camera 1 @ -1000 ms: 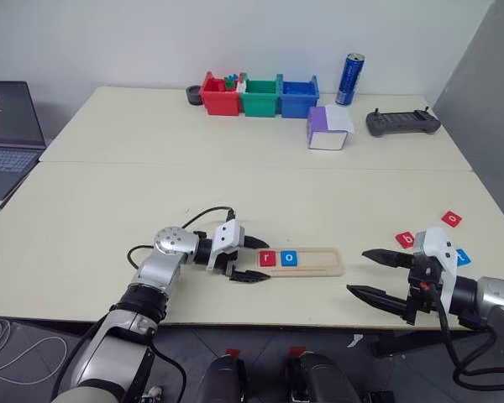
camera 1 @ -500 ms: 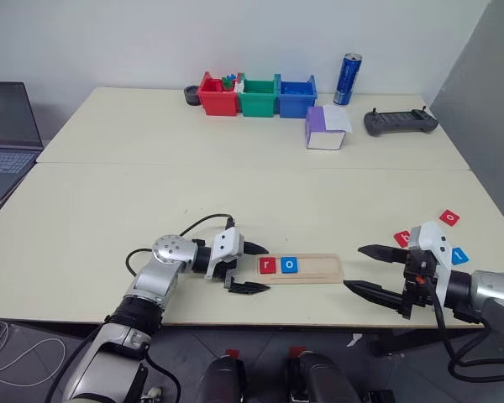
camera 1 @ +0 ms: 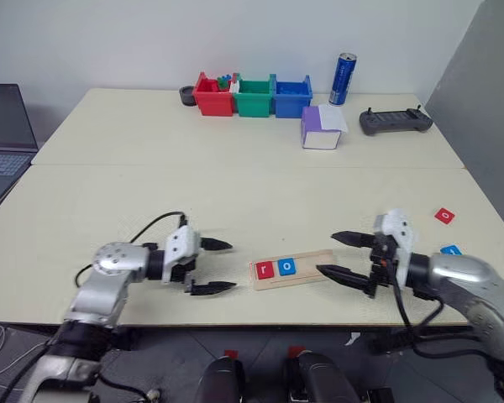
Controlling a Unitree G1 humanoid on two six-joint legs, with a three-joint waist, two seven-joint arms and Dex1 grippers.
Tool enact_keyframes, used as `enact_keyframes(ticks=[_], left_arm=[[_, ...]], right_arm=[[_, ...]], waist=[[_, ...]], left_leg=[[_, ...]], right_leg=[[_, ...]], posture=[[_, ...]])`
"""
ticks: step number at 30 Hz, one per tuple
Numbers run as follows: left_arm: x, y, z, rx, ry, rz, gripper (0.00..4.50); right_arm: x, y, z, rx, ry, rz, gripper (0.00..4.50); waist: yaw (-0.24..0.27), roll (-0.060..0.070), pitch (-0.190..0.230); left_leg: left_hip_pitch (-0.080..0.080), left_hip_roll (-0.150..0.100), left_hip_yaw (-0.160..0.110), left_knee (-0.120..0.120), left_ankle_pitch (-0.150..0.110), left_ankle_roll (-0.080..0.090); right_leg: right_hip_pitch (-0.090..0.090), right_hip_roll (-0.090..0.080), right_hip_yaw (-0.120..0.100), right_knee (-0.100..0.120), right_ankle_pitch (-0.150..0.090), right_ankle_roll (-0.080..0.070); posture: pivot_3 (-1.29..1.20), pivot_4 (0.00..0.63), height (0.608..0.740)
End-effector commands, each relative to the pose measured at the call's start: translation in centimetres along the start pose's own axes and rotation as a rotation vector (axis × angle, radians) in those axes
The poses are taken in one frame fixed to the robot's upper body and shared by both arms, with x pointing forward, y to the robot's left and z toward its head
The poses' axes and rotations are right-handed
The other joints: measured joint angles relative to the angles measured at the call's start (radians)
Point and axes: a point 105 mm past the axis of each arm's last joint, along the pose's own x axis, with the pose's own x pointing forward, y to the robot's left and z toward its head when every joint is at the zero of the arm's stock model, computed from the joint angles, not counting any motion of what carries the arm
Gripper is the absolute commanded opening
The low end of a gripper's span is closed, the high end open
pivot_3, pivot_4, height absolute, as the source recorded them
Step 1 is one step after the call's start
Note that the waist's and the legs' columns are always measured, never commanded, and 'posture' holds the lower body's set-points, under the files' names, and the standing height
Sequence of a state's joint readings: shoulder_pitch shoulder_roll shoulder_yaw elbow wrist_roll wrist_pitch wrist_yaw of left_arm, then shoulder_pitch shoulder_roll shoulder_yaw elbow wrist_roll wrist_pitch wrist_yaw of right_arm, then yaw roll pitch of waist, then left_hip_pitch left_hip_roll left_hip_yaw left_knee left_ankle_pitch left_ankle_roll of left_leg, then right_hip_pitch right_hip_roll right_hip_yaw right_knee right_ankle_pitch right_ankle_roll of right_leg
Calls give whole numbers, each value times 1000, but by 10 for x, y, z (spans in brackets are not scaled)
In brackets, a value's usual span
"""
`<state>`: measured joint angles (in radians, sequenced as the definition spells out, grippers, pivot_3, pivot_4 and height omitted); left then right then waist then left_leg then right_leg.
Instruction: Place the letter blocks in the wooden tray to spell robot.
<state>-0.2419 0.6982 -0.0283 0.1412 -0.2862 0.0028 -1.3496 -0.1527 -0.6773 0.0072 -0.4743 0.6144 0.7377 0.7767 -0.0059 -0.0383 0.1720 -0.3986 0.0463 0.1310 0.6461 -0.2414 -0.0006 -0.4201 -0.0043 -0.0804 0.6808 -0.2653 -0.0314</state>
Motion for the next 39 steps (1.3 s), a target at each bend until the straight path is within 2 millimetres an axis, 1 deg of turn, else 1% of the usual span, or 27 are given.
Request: enact_keyframes(ticks=[1, 4, 7, 12, 17, 18, 19, 20, 22, 23, 25, 26, 27, 28, 29, 30, 32, 36, 39], left_arm=[[-18, -3, 2, 40, 0, 16, 4462], [-22, -8, 4, 28, -13, 20, 4462], [-22, -14, 7, 15, -27, 12, 4500], [-22, -18, 3, -1, -14, 16, 4500], [-22, -17, 3, -5, -9, 19, 4500], [-22, -17, 3, -4, -10, 19, 4500], [-22, -16, 4, -3, -11, 19, 4500], [-22, -15, 4, -2, -12, 18, 4500], [-22, -12, 5, -1, -13, 20, 4500], [-23, -10, 5, 1, -12, 21, 4500], [-26, -7, 3, 1, -8, 22, 4500], [-27, -7, 3, 0, -7, 21, 4500], [-28, -6, 2, 1, -5, 19, 4500], [-29, -5, 2, 2, -6, 15, 4500], [-28, -3, 3, 2, -12, 14, 4500], [-28, 0, 3, 4, -20, 16, 4500], [-26, 2, 4, 5, -29, 12, 4500], [-21, 3, 4, 9, -35, -9, 4500], [-17, 5, 8, 25, -42, -17, 4500]], right_arm=[[10, -8, -8, -26, 11, -21, 4500], [16, -9, -14, -41, 29, -17, 4500], [18, -6, -13, -52, 24, 11, 3912], [28, 3, -16, -85, 38, 61, 2130], [38, 5, -18, -107, 45, 68, 450], [38, 5, -17, -109, 43, 66, 32], [36, 3, -16, -110, 40, 62, 8], [32, 2, -12, -106, 28, 59, 8], [16, 5, 1, -71, -5, 76, 8], [7, 1, 8, -57, -32, 51, 8], [-11, -9, 16, -52, -58, -26, 8], [-16, -12, 17, -46, -59, -53, 173], [-26, -19, 14, -40, -42, -110, 366], [-36, -27, 11, -29, -26, -171, 596], [-52, -41, 5, -8, -13, -266, 916], [-65, -52, 0, 4, 0, -344, 1255], [-86, -67, -8, 34, 8, -446, 1978], [-109, -84, -12, 74, -15, -542, 3369], [-121, -93, -20, 83, 18, -581, 4439]], waist=[[2, 0, 0], [8, 0, 0], [8, 0, 0], [4, 0, 0], [3, 0, 0], [4, 0, 0], [4, 0, 0], [4, 0, 0], [5, 0, 0], [6, 0, 0], [7, -1, 0], [7, -1, 0], [7, -1, 0], [7, -1, 0], [7, -1, 0], [8, -1, 0], [9, -1, 0], [2, -1, -1], [1, 0, -1]], left_leg=[[-1, 0, 0, 0, 0, 0], [-1, -1, 1, 1, 0, 0], [-1, -1, 1, 1, 0, 0], [0, -1, 1, 0, 0, 0], [0, 0, 1, 0, 0, 0], [0, 0, 1, 0, 0, 0], [0, 0, 1, 0, 0, 0], [0, 0, 1, 0, 0, 0], [-1, 0, 1, 0, 0, 1], [-1, -1, 1, 0, 0, 1], [-1, -1, 1, 0, 0, 1], [-1, -1, 1, 0, 0, 0], [-1, -1, 1, 0, 0, 0], [-1, -1, 1, 0, 0, 0], [-1, -1, 1, 0, 0, 0], [-1, -1, 1, 0, 0, 0], [-1, -1, 1, 0, 0, 1], [0, -1, 2, 0, 0, 1], [1, 0, 1, 0, 0, 1]], right_leg=[[0, 0, 0, 0, 0, 0], [0, -1, 0, -1, 0, 0], [0, -2, 0, -1, 0, 0], [0, -2, 0, 0, 0, 0], [0, -1, 0, 1, 0, 0], [0, -1, 0, 1, 0, 0], [0, -1, 0, 0, 0, 0], [0, -1, 0, 0, 0, 0], [-1, -1, 0, 0, 0, 0], [-1, -1, 0, 0, 0, 0], [0, -1, 0, 0, 0, 0], [0, -1, 0, 0, 0, 0], [0, -1, 0, 0, 0, 0], [0, -1, 0, 0, 0, 0], [0, -1, 0, 0, 0, 0], [0, -1, 0, 0, 0, 0], [0, -2, 0, 0, 0, 0], [0, -1, 0, 0, 0, 0], [0, 0, 0, 1, 0, 0]], posture=[[0, 150, 740], [0, 150, 740], [0, 150, 740], [0, 150, 740], [0, 150, 740], [0, 150, 740], [0, 150, 740], [0, 150, 740], [0, 150, 740], [0, 150, 740], [0, 150, 740], [0, 150, 740], [0, 150, 740], [0, 150, 740], [0, 150, 740], [0, 150, 740], [0, 150, 740], [0, 150, 740], [0, 150, 740]])
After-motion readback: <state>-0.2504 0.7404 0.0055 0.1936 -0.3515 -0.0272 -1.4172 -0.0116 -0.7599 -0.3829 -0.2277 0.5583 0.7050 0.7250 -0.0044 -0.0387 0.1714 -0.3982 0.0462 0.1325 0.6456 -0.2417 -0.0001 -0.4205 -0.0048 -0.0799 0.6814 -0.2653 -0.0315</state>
